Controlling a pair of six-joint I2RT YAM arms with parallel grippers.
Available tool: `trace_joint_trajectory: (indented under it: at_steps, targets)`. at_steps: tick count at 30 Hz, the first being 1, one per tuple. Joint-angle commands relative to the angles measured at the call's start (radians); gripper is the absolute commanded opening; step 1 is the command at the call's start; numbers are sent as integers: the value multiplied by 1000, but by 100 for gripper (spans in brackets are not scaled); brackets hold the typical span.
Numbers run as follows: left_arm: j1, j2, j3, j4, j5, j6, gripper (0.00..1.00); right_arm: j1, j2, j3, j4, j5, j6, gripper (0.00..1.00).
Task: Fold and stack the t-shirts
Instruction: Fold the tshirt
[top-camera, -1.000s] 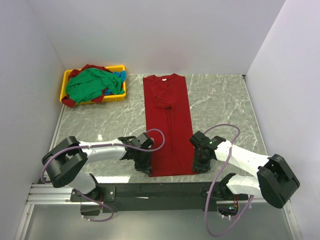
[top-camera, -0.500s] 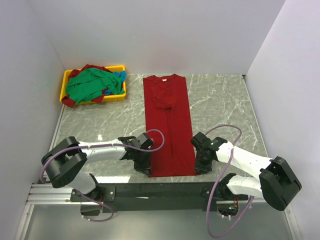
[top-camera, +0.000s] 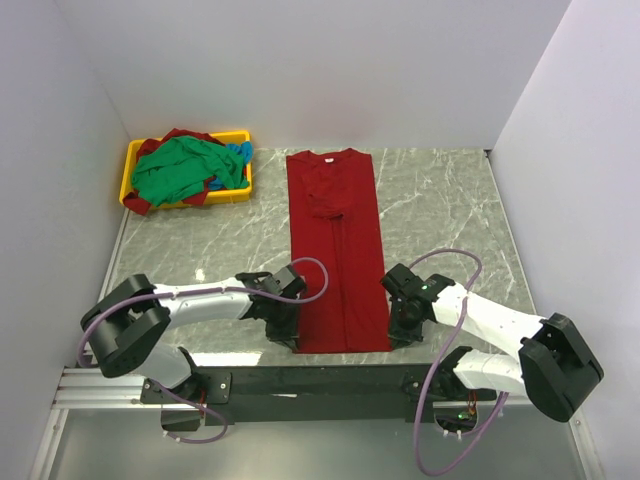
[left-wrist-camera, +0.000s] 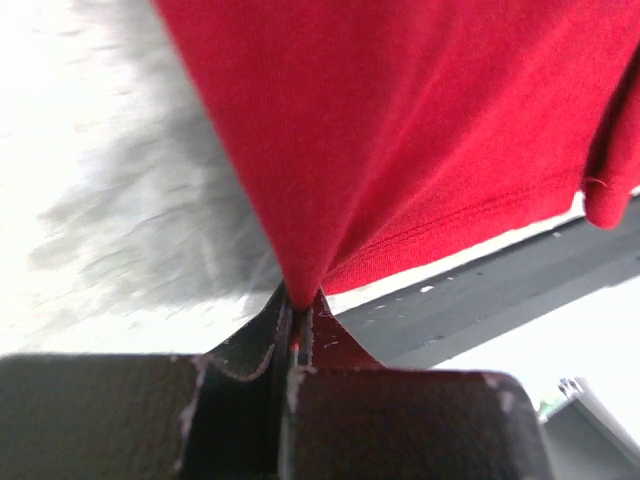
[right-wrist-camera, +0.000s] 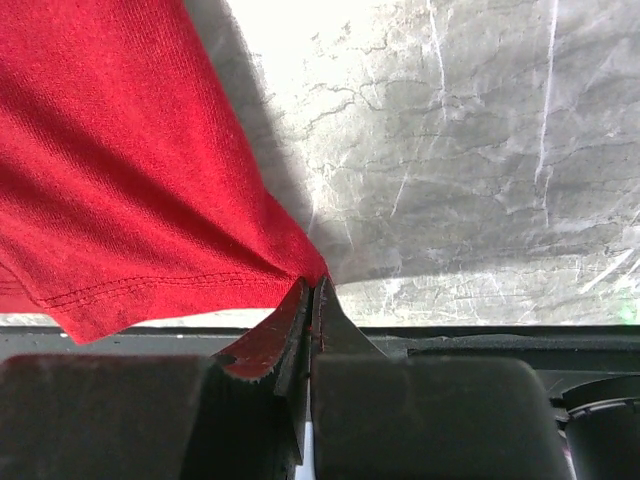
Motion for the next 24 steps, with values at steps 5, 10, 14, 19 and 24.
trace_joint_trajectory:
  at_steps: [5, 10, 14, 19, 24]
  targets:
    - [-3, -100, 113, -200, -207, 7, 0, -5, -57, 98, -117, 61, -19, 0]
    - [11, -125, 170, -249, -268, -7, 0, -7, -34, 196, -151, 104, -16, 0]
    - [48, -125, 193, -249, -279, 4, 0, -13, 10, 250, -141, 130, -29, 0]
    - [129, -98, 238, -219, -265, 53, 0, -39, 70, 311, -110, 148, -61, 0]
    - [196, -35, 293, -189, -251, 105, 0, -82, 147, 381, -69, 160, -102, 0]
